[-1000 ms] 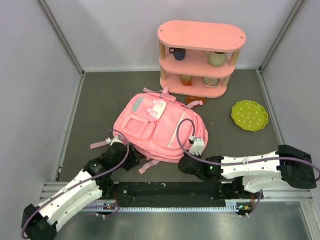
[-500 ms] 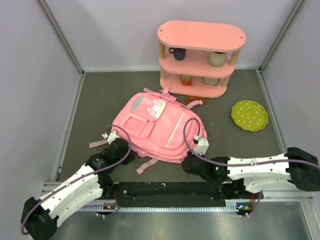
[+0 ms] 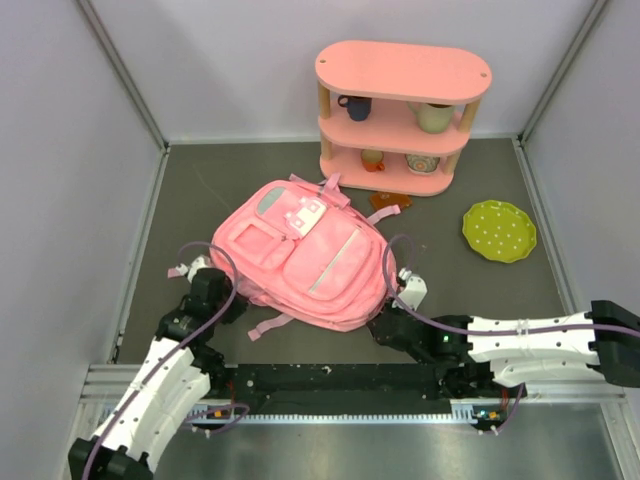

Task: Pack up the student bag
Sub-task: Zip the student bag at the center of the board.

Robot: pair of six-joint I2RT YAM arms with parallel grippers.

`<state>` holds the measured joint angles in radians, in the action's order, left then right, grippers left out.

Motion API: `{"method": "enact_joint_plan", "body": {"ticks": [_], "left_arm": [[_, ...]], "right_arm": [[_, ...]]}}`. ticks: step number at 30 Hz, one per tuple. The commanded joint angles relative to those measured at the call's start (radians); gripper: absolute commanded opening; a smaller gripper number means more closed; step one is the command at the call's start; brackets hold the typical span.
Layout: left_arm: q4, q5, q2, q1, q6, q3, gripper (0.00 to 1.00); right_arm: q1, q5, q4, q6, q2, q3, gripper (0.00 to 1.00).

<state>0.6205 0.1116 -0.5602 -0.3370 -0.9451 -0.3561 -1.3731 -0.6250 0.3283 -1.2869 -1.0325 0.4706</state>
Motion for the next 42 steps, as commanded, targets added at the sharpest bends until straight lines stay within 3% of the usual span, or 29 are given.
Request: {"method": "enact_joint_plan", "body": {"ticks": [1, 4, 5, 7, 8, 11, 12, 17, 25, 35, 38, 40, 41, 42], "left_arm": [[-0.022, -0.033, -0.044, 0.162, 0.146, -0.075, 0.00], [-0.025, -0.096, -0.096, 0.213, 0.183, -0.118, 0.00], [-0.036, -0.107, -0.096, 0.211, 0.190, -0.124, 0.07], [-0.048, -0.167, -0.067, 0.213, 0.192, -0.129, 0.21], [-0.048, -0.180, -0.055, 0.213, 0.189, -0.130, 0.48], [-0.013, -0.263, -0.007, 0.211, 0.165, -0.141, 0.78], [0.002, -0.286, 0.008, 0.211, 0.148, -0.132, 0.81], [0.045, -0.389, 0.172, 0.199, 0.025, -0.072, 0.87], [0.183, -0.385, 0.354, 0.135, -0.107, -0.049, 0.88], [0.084, -0.345, 0.297, 0.060, -0.191, -0.007, 0.87], [0.010, -0.212, 0.212, -0.093, -0.253, -0.014, 0.88], [-0.040, -0.121, 0.126, -0.290, -0.331, -0.043, 0.89], [-0.057, -0.007, 0.093, -0.410, -0.355, -0.062, 0.90], [-0.080, 0.023, 0.026, -0.462, -0.380, -0.067, 0.92]], "right_arm": [[0.017, -0.076, 0.091, 0.003, 0.035, -0.032, 0.00], [0.017, -0.068, 0.091, 0.000, 0.038, -0.035, 0.00], [0.017, -0.064, 0.089, 0.001, 0.034, -0.033, 0.00], [0.016, -0.053, 0.081, 0.001, 0.022, -0.027, 0.00], [0.017, -0.048, 0.075, 0.003, 0.003, -0.021, 0.00], [0.017, -0.038, 0.055, 0.015, -0.024, -0.006, 0.00], [0.017, -0.036, 0.054, 0.023, -0.040, -0.003, 0.00], [0.017, -0.033, 0.037, 0.024, -0.051, 0.000, 0.00], [0.017, -0.038, 0.035, 0.018, -0.041, -0.007, 0.00], [0.017, -0.035, 0.028, 0.018, -0.069, 0.010, 0.00], [0.017, -0.035, 0.026, 0.018, -0.081, 0.016, 0.00], [0.019, -0.035, 0.026, 0.018, -0.086, 0.019, 0.00], [0.017, -0.035, 0.026, 0.020, -0.087, 0.020, 0.00], [0.019, -0.036, 0.025, 0.018, -0.086, 0.020, 0.00]]}}
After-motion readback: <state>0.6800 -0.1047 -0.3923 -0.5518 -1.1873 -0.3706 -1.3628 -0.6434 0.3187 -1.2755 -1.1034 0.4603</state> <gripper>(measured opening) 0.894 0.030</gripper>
